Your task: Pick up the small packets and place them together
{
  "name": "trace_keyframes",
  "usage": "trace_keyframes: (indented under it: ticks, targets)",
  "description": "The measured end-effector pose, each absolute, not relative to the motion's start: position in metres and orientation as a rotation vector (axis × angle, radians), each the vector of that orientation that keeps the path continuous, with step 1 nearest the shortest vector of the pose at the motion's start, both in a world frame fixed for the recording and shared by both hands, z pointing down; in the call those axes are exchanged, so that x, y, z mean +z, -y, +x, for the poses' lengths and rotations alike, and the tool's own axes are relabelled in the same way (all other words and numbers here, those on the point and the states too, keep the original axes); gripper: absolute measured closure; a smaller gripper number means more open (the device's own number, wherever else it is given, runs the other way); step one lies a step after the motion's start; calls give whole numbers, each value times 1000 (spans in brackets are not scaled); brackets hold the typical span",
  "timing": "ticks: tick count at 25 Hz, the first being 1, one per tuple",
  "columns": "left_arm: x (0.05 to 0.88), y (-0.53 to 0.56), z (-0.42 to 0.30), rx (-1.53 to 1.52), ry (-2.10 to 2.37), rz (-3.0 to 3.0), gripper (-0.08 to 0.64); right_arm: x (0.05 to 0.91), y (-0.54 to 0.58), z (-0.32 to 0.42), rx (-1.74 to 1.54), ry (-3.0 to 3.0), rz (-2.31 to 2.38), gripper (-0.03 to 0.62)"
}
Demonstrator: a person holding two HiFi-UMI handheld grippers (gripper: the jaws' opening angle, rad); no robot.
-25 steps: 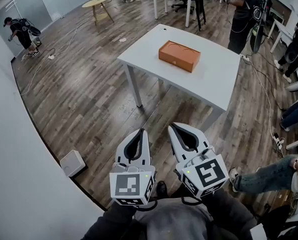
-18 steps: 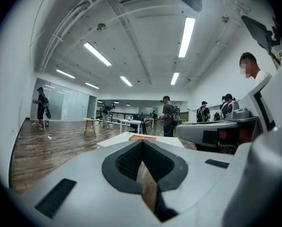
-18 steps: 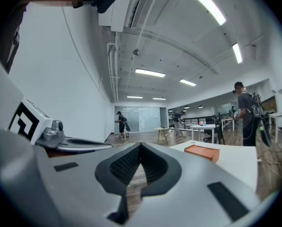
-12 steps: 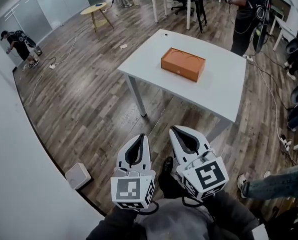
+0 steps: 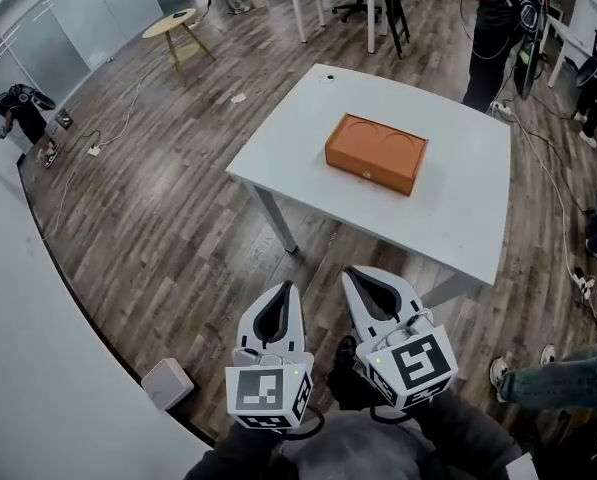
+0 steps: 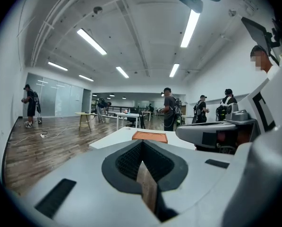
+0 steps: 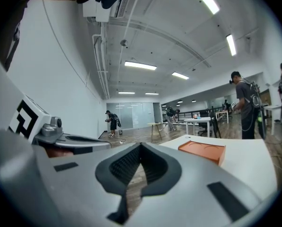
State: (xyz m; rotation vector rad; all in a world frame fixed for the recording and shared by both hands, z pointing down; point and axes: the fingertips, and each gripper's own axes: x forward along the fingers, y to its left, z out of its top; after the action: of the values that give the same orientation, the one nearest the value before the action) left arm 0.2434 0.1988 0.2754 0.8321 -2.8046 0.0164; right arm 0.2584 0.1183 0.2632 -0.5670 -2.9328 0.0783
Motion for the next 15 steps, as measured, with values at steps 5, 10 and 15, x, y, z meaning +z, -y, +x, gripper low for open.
trace_keyframes:
  ticks: [5,10,15]
  targets:
    - [285,-182,180,29,2757,879,563,281,-101,202,110,2907,-494,594]
    - [276,-174,143,56,2749,905,563,279,-90,168,133,2915,-448,594]
    - [267,-159,126,75,2745,965,563,270,-77,155,140,2946,-394,594]
